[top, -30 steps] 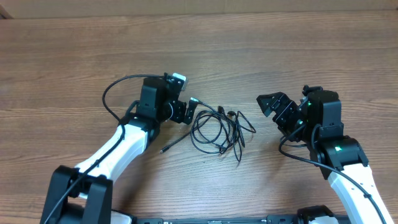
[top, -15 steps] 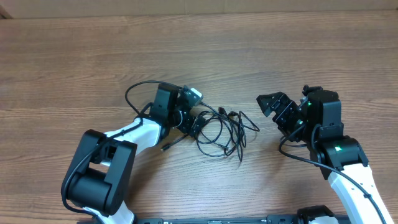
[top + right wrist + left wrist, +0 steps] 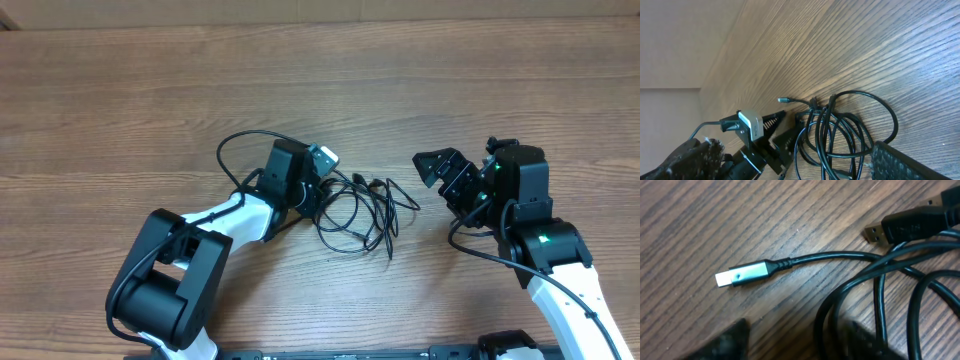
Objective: Untangle cables
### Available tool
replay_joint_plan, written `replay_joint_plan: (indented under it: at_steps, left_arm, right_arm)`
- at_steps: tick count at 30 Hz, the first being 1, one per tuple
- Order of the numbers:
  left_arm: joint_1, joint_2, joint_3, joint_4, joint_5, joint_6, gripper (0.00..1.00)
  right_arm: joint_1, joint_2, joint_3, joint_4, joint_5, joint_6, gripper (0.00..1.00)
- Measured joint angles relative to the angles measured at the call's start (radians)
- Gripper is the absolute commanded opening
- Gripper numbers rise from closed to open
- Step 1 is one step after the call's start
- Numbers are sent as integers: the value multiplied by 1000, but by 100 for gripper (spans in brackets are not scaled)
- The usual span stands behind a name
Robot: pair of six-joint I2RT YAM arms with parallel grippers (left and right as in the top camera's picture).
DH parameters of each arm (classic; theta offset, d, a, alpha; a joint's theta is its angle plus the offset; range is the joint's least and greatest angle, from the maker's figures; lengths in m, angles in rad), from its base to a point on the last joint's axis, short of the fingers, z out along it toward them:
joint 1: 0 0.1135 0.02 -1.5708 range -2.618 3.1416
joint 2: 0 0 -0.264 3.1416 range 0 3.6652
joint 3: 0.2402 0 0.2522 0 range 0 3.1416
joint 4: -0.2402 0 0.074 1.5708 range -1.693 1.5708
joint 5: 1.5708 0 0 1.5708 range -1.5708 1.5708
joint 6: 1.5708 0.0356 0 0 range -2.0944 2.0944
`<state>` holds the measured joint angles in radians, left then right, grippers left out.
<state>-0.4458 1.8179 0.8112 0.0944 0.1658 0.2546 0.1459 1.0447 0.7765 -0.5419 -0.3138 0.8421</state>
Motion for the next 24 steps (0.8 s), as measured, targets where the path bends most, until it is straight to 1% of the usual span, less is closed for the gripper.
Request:
replay_joint_plan:
  at_steps: [6, 8, 10, 13, 18, 23, 24]
  left_arm:
    - [0, -2, 0, 10, 17, -11, 4]
    - [0, -37, 0, 4, 21, -11, 4]
    - [0, -116, -1, -1, 25, -11, 4]
    - [0, -323, 0, 2, 29, -13, 4]
    - [0, -620, 3, 13, 90, -19, 4]
    - [0, -754, 3, 10, 143, -51, 4]
    - [0, -766, 3, 10, 146, -53, 8]
  right_arm:
    - [0, 0, 0, -1, 0, 0, 94]
    - [0, 0, 0, 0, -1, 0, 94]
    - [0, 0, 0, 4, -8, -6, 95]
    - [0, 0, -1, 32, -43, -41, 95]
    - [0, 0, -1, 100, -179, -164, 95]
    - [0, 0, -1, 103, -240, -218, 95]
    - [0, 0, -1, 102, -243, -221, 95]
